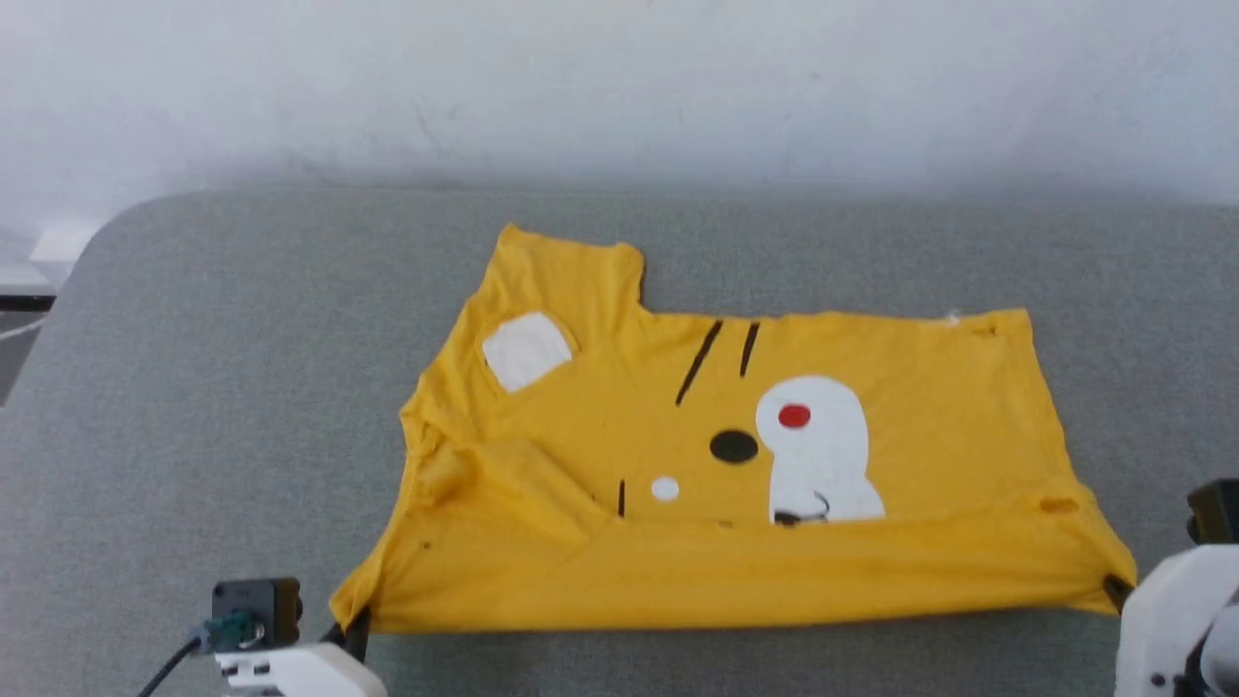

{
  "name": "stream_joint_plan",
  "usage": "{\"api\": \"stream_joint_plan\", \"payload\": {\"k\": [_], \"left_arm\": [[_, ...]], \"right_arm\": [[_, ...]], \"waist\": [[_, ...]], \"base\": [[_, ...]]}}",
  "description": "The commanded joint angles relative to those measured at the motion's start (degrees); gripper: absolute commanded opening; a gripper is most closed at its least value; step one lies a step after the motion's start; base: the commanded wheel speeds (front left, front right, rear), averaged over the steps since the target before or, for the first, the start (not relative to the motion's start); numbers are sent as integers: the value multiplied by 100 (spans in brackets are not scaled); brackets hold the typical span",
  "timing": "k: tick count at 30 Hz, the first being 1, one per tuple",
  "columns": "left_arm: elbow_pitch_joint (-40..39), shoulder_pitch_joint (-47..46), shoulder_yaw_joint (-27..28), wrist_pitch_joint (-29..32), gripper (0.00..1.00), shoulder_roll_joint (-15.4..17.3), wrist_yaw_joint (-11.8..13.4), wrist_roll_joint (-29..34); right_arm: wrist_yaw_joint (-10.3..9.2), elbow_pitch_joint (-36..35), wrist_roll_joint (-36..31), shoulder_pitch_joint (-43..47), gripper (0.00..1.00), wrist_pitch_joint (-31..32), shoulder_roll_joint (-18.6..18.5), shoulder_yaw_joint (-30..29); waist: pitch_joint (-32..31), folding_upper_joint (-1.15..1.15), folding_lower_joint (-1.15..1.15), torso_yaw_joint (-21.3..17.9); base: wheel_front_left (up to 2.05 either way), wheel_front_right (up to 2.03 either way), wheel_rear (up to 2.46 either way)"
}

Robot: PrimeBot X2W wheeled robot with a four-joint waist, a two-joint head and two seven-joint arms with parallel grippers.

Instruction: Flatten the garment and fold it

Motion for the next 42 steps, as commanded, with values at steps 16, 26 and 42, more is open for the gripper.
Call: {"api": "stream_joint_plan", "payload": {"k": [16,26,42], "left_arm": [[582,580,-281,77,0,-185,-460,-532],[437,25,238,-1191,100,-393,-713,-350],[445,-2467,61,-1600,100,-75,-1511,842]], "right_arm": [[-13,371,99,794,17,141,266,-164],[-13,11,297,182,100,-1068,220,-161],[-13,-974,-33,-635,100,-3940,86,668]], "waist": [[-120,0,1,89],[-246,0,1,15],[1027,0,1,-602]], "base": [[0,0,0],[0,0,0],[0,0,0]]}}
